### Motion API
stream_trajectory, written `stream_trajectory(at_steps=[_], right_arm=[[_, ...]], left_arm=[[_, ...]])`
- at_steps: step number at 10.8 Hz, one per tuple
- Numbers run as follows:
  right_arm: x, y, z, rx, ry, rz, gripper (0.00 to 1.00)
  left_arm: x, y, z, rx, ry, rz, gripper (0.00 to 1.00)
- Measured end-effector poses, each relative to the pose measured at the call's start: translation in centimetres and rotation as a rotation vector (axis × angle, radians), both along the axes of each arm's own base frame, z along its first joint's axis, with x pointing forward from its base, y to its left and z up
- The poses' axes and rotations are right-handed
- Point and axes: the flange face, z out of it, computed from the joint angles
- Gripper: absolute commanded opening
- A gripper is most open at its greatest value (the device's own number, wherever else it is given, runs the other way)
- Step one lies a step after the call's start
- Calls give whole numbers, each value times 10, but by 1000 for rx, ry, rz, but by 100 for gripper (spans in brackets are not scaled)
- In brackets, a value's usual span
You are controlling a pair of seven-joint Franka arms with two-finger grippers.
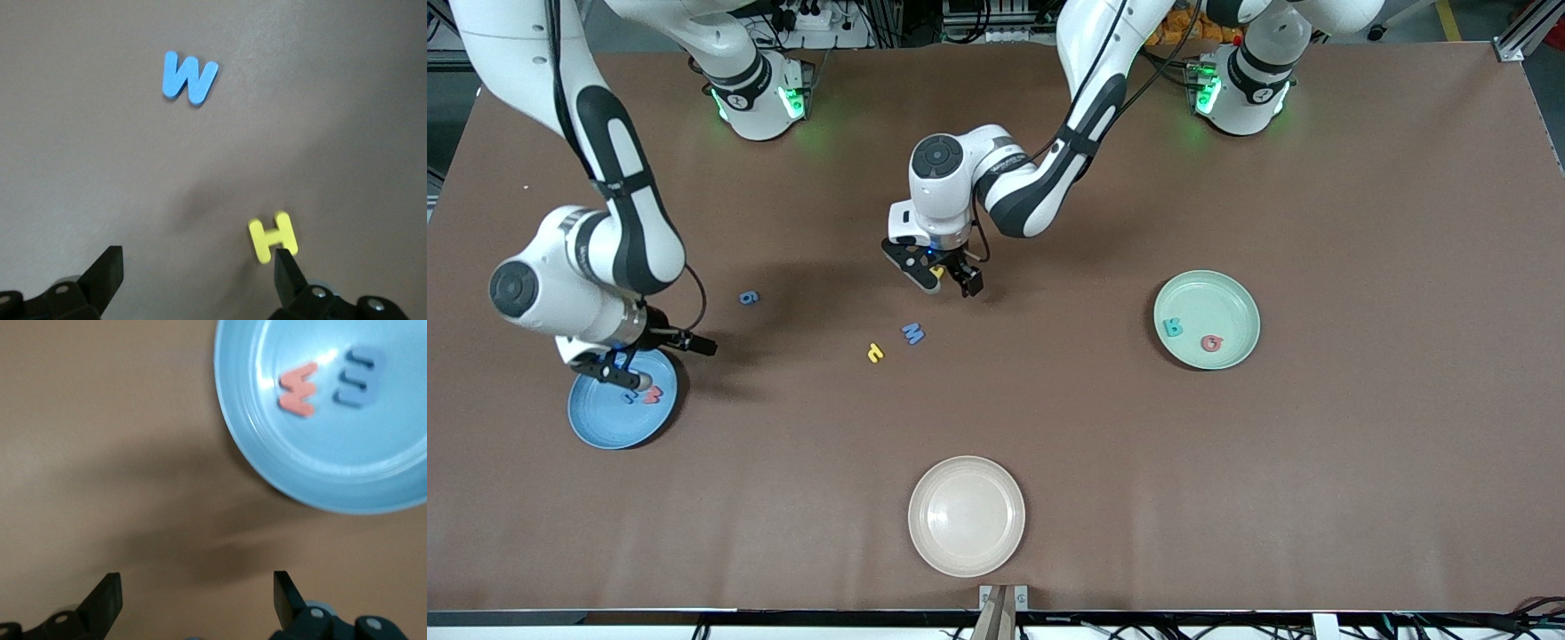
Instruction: Sort upper and lower case letters into plates
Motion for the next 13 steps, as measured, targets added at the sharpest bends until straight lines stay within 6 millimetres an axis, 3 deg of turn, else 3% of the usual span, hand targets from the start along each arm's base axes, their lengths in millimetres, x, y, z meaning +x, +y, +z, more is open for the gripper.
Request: stream_trajectory(at_steps=[2, 4, 5, 7, 10, 12, 13], right_arm=[[-30, 21, -5, 1, 6, -44, 100], [-46, 66, -6, -2, -1, -36, 100], [-50, 79, -7, -8, -16, -51, 100], [-55, 78, -10, -17, -15, -124, 100], [-57, 69, -18, -47, 23, -472, 100], [-59, 66, -24, -65, 41, -614, 100], [-59, 59, -28, -72, 49, -662, 100]], left_arm=[[-7, -14, -10, -29, -7, 62, 100], [-14, -21, -15, -37, -1, 126, 100], [-16, -22, -21, -34, 3, 142, 100], [-21, -23, -34, -32, 5, 148, 100], [-22, -24, -42, -39, 3, 163, 100], [-24, -26, -41, -40, 4, 165, 83], [-24, -26, -41, -36, 5, 165, 80]])
